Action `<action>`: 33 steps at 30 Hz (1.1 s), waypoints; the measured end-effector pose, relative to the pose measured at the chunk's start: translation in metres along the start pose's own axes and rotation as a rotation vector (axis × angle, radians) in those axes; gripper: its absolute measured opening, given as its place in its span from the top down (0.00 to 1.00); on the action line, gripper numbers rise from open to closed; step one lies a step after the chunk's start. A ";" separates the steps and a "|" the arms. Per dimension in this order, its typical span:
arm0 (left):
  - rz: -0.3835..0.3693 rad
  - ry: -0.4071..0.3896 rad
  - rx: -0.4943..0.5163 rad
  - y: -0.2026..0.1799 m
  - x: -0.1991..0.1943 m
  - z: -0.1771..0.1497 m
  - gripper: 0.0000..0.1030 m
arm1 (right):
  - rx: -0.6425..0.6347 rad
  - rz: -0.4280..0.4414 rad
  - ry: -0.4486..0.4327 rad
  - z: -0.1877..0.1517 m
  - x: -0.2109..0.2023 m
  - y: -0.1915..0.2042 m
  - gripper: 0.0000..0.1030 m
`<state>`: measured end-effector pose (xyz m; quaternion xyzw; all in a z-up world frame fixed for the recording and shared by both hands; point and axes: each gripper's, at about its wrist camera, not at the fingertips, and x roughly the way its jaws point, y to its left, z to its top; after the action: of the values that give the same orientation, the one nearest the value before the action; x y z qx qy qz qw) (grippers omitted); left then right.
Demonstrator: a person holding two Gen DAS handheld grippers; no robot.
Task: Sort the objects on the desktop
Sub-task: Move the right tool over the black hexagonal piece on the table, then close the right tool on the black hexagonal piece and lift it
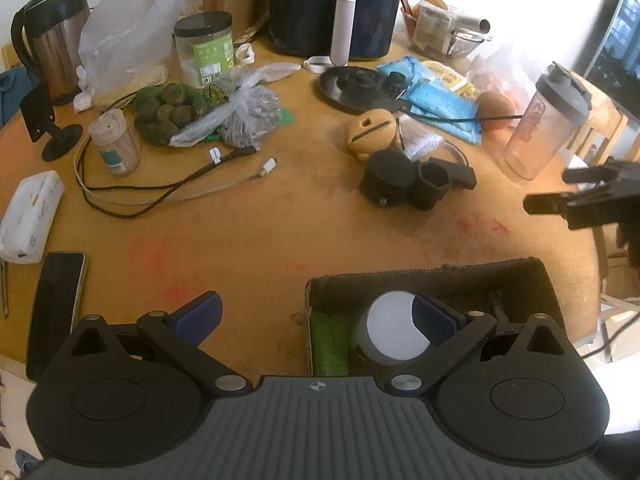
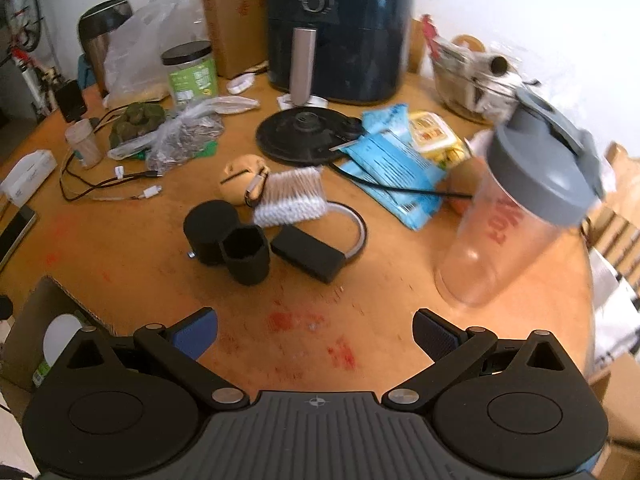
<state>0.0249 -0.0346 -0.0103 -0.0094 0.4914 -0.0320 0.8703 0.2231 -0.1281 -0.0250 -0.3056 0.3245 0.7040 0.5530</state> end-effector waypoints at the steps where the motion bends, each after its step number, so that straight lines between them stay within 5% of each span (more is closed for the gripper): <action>1: 0.001 0.004 -0.003 0.000 0.000 0.000 0.00 | -0.016 0.012 -0.003 0.003 0.003 0.001 0.00; 14: 0.042 0.033 -0.063 0.003 0.003 -0.006 0.00 | -0.190 0.162 -0.017 0.027 0.048 0.029 0.10; 33: 0.107 0.067 -0.164 0.011 0.005 -0.015 0.00 | -0.283 0.178 0.032 0.046 0.105 0.047 0.56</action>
<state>0.0146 -0.0239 -0.0228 -0.0534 0.5209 0.0546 0.8502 0.1526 -0.0390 -0.0741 -0.3617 0.2566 0.7839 0.4346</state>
